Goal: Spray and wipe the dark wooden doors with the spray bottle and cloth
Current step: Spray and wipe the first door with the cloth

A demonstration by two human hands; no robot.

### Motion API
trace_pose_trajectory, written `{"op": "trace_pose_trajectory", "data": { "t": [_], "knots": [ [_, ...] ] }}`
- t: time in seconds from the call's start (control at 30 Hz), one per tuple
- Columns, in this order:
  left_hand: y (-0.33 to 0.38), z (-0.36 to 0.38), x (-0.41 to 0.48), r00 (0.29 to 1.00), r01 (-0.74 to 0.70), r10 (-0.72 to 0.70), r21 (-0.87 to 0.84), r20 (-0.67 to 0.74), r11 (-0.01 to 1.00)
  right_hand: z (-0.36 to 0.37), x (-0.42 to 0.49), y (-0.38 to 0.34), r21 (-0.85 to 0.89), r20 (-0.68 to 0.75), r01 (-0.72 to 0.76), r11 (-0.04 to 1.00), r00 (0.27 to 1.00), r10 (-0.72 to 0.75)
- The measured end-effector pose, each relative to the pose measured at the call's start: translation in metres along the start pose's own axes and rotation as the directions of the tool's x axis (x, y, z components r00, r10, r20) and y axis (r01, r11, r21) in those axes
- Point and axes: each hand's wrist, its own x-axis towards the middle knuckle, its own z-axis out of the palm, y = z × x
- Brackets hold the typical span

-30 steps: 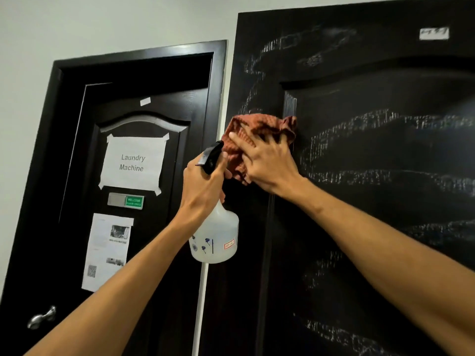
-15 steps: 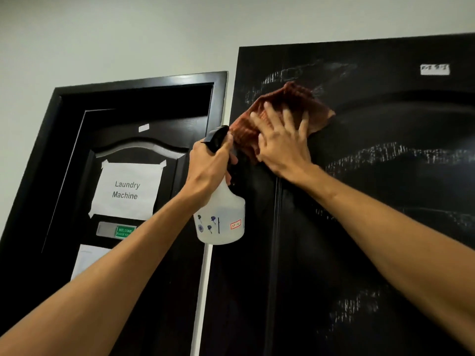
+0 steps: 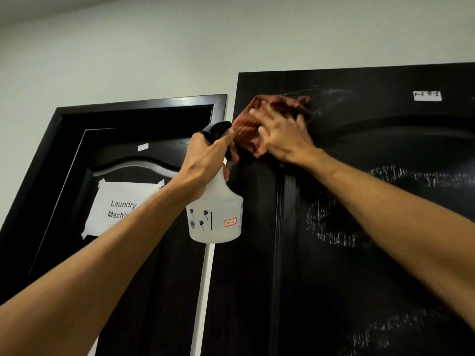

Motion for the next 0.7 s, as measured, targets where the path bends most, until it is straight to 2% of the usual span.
{"op": "trace_pose_trajectory", "data": {
  "t": [0.07,0.1,0.2,0.23,0.33,0.4,0.53,0.57,0.7],
  "knots": [
    [0.002,0.002,0.010,1.000,0.012,-0.012,0.003,-0.016,1.000,-0.006,0.018,0.010,0.021,-0.052,-0.160,0.987,0.986,0.161],
    [0.004,0.004,0.014,1.000,0.016,-0.016,0.009,-0.027,1.000,-0.002,0.019,0.005,-0.002,-0.064,-0.162,0.987,0.985,0.162],
    [0.009,0.011,0.025,0.999,0.012,-0.012,0.001,-0.042,1.000,0.017,0.010,-0.023,-0.083,-0.032,0.040,0.996,0.999,-0.043],
    [0.010,0.013,0.028,0.999,0.008,-0.008,-0.001,-0.041,1.000,0.013,0.018,-0.021,-0.071,-0.010,0.058,0.996,0.998,-0.059],
    [0.012,0.018,0.039,0.999,0.013,-0.012,0.030,-0.041,0.999,-0.010,0.060,0.004,0.001,-0.016,-0.117,0.993,0.993,0.117],
    [0.014,0.020,0.046,0.998,0.018,-0.016,0.048,-0.056,0.999,-0.015,0.066,0.005,-0.038,-0.011,-0.177,0.983,0.984,0.177],
    [0.022,0.025,0.054,0.996,0.022,-0.023,-0.008,-0.086,1.000,0.002,0.062,-0.025,-0.057,0.037,0.057,0.997,0.998,-0.055],
    [0.022,0.025,0.055,0.996,0.018,-0.019,-0.003,-0.088,1.000,-0.002,0.068,-0.021,-0.024,0.051,0.061,0.998,0.997,-0.060],
    [0.023,0.030,0.055,0.998,0.025,-0.020,0.065,-0.066,0.998,-0.023,0.065,0.027,0.038,0.007,-0.188,0.981,0.982,0.188]
  ]
}}
